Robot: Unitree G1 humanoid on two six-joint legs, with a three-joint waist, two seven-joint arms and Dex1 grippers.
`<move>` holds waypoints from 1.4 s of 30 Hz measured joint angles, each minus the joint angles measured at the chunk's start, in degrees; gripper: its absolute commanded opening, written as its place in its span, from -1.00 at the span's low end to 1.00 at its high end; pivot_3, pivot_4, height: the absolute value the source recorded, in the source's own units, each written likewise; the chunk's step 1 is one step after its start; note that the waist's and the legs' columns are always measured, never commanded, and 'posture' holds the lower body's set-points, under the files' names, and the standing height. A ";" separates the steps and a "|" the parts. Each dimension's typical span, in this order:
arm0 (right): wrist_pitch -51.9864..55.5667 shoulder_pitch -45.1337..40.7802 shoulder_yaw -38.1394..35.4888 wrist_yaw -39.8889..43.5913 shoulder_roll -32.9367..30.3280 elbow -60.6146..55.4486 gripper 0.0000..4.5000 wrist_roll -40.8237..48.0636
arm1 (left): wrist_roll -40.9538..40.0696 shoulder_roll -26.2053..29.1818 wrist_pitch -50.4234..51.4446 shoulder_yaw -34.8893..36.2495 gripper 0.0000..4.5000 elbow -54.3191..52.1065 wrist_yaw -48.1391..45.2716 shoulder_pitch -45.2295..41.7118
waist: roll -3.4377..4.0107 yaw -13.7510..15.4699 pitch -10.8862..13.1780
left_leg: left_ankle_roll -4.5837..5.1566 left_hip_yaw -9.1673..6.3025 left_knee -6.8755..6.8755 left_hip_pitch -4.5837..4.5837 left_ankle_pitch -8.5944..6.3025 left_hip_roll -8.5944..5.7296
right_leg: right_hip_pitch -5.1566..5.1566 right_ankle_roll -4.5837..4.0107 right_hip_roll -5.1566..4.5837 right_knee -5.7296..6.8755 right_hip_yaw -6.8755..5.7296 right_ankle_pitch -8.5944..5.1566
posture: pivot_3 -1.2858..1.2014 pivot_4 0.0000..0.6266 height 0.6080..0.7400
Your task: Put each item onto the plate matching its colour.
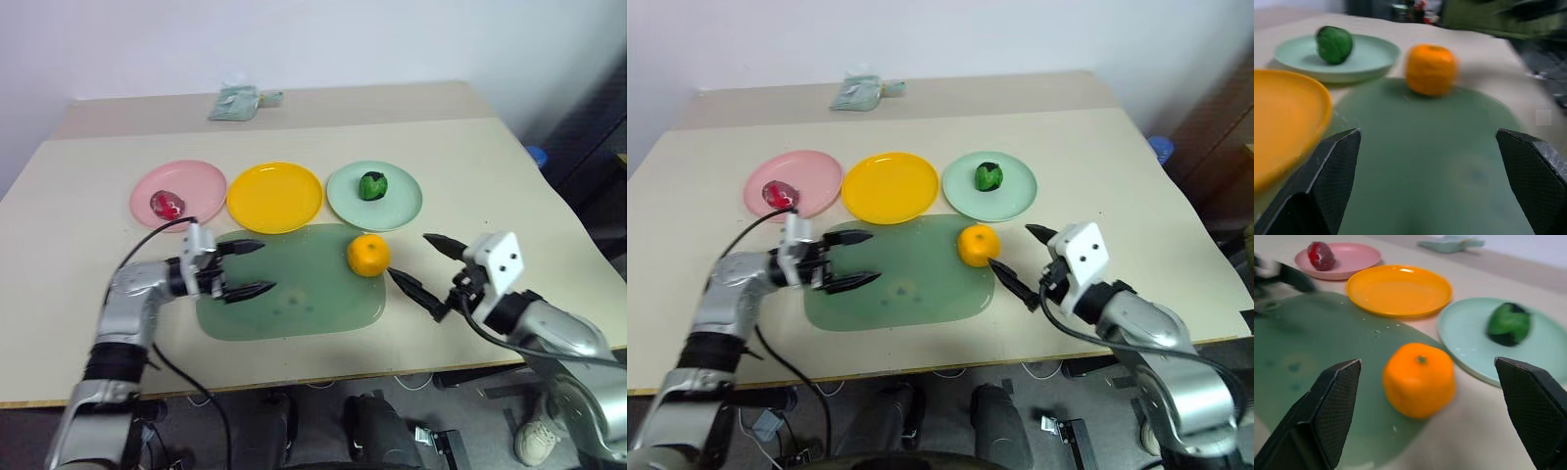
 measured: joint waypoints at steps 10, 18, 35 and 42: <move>-2.66 -8.49 5.55 5.21 2.57 14.77 0.98 -2.48 | -11.69 8.58 8.53 8.99 1.00 -14.83 -5.12 12.96 | 0.03 -0.52 -0.01 | -0.01 0.04 -0.23 -0.01 0.00 0.02 | -0.20 0.01 0.01 0.06 0.05 0.01 | 0.03 -0.52 1.00; -3.62 -11.26 6.76 8.17 4.11 18.80 0.98 -2.49 | -12.19 8.89 8.76 11.28 1.00 -19.65 -3.15 17.49 | 0.03 -0.14 -0.01 | -0.01 0.05 -0.17 -0.01 -0.01 0.02 | -0.17 -0.01 0.00 0.05 0.06 0.00 | 0.03 -0.52 1.00; -8.43 -14.46 9.80 11.89 7.19 28.30 0.48 -6.74 | -11.26 6.46 7.53 11.19 1.00 -24.82 6.25 19.26 | 0.03 -0.26 -0.01 | -0.01 0.09 -0.18 -0.01 -0.01 0.02 | -0.20 -0.01 0.01 0.06 0.08 0.01 | 0.03 -0.52 1.00; -8.68 -17.40 9.88 11.87 9.43 28.55 0.48 -6.89 | -8.73 2.95 6.21 11.33 1.00 -26.14 13.63 21.78 | 0.04 -0.37 0.00 | -0.02 0.13 -0.21 -0.01 -0.01 0.02 | -0.24 0.01 0.02 0.08 0.11 0.02 | 0.03 -0.52 1.00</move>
